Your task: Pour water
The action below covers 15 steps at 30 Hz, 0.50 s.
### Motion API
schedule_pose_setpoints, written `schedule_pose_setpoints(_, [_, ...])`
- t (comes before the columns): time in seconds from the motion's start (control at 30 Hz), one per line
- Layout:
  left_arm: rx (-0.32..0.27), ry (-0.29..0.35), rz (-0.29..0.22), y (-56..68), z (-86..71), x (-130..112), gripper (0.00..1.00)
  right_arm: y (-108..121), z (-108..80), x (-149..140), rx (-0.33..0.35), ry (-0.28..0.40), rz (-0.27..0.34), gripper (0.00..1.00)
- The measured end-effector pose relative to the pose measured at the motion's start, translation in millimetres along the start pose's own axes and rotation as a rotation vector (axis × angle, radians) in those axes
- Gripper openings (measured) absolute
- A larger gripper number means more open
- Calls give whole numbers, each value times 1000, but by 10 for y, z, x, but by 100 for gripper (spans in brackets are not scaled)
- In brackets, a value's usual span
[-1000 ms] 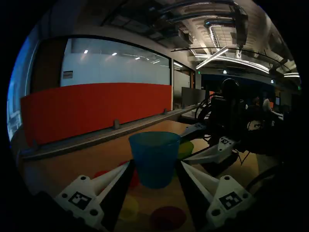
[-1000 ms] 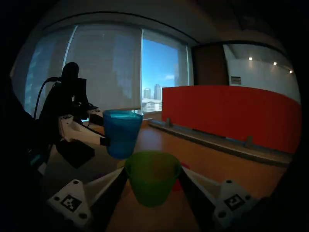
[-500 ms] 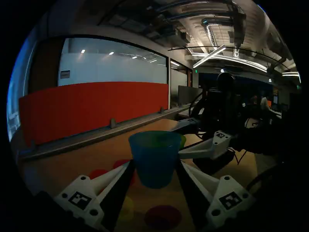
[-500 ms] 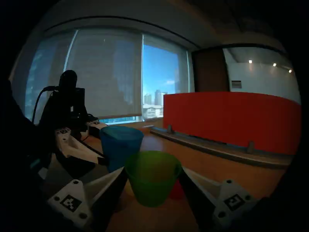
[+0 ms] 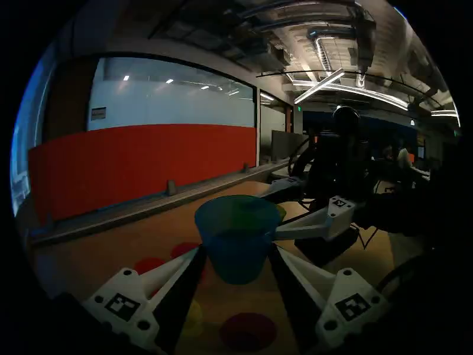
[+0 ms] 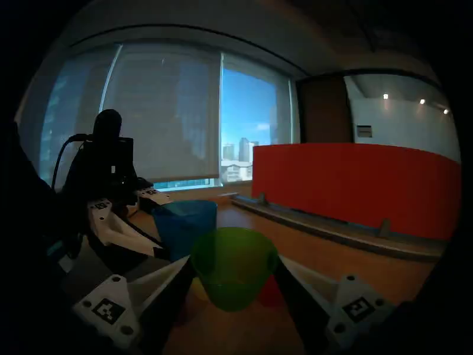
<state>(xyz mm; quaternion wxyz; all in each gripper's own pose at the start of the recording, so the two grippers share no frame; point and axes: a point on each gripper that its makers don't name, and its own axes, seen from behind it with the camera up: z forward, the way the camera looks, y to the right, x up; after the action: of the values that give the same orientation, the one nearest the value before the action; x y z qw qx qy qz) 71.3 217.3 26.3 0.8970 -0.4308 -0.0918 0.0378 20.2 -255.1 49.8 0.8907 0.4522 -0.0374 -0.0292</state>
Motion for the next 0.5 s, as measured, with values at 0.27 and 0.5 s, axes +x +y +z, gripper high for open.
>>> schedule_pose_setpoints(0.27, [4,8,0,-9,-11,0,76,9,-4,9,-2,2,-1,92])
schedule_pose_setpoints(0.5, [3,13,4,0,-7,-4,76,32,-14,-6,-7,2,1,92])
